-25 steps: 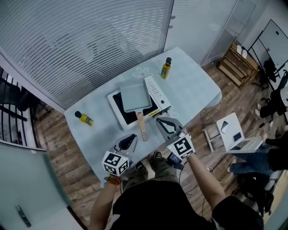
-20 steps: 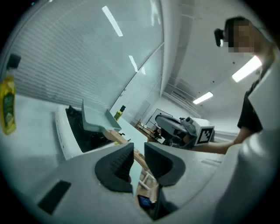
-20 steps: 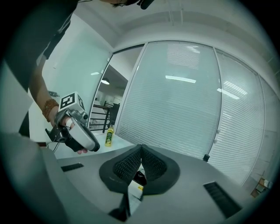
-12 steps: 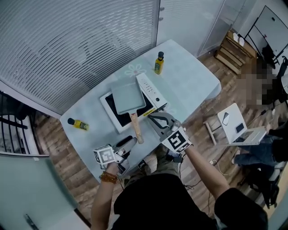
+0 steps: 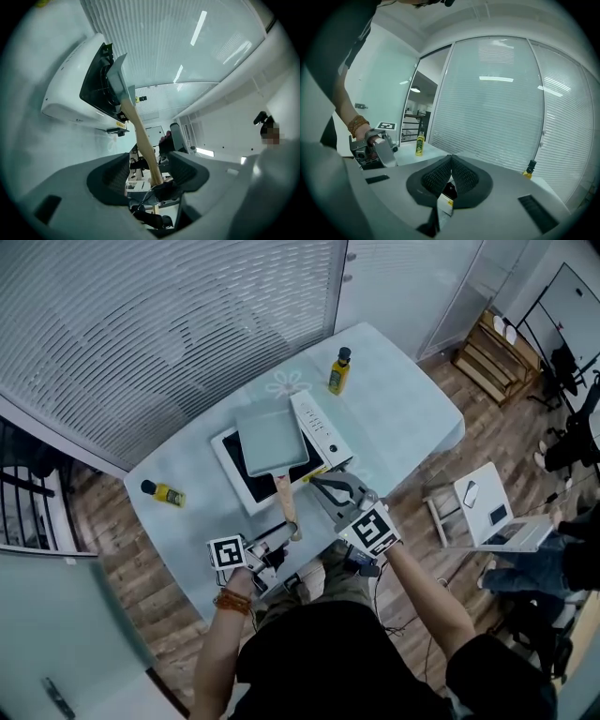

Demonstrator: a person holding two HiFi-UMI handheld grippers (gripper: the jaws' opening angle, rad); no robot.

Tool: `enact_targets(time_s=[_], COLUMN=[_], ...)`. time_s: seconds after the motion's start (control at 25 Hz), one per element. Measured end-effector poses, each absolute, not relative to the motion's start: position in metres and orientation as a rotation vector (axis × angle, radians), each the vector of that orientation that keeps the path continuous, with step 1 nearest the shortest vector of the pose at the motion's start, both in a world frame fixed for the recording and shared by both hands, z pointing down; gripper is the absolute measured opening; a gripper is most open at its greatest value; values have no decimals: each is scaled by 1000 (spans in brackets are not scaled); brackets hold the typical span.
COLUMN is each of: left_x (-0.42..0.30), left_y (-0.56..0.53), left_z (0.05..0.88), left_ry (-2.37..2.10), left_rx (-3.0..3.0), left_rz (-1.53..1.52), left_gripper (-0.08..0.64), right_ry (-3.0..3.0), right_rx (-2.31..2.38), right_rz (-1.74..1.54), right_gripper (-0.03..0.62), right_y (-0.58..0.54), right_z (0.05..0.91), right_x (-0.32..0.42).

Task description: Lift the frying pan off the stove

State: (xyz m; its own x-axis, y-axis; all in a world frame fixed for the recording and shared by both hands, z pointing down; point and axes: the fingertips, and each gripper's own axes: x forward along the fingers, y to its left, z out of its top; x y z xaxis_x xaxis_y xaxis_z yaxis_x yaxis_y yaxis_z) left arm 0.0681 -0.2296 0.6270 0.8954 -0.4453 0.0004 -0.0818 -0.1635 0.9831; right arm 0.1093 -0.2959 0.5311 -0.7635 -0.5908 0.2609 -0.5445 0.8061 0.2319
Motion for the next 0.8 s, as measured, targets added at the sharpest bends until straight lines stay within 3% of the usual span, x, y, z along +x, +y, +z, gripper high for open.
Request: enact_targets(time_s=[0.4, 0.6, 0.8], left_x=[82, 84, 83], left_y=[-233, -234, -234], left_z=[617, 623, 629], left_ry=[-318, -351, -350], left_rx=[1734, 1733, 1700], left_rz=[-358, -323, -336], left_gripper=[235, 132, 122], right_ry=[-2659, -2661, -2674], right_rx=[861, 847, 808], right_rz=[-112, -68, 41], right_gripper=[2, 2, 2], right_y=[-305, -310, -314], right_z=[540, 544, 553], right_x=[117, 122, 123])
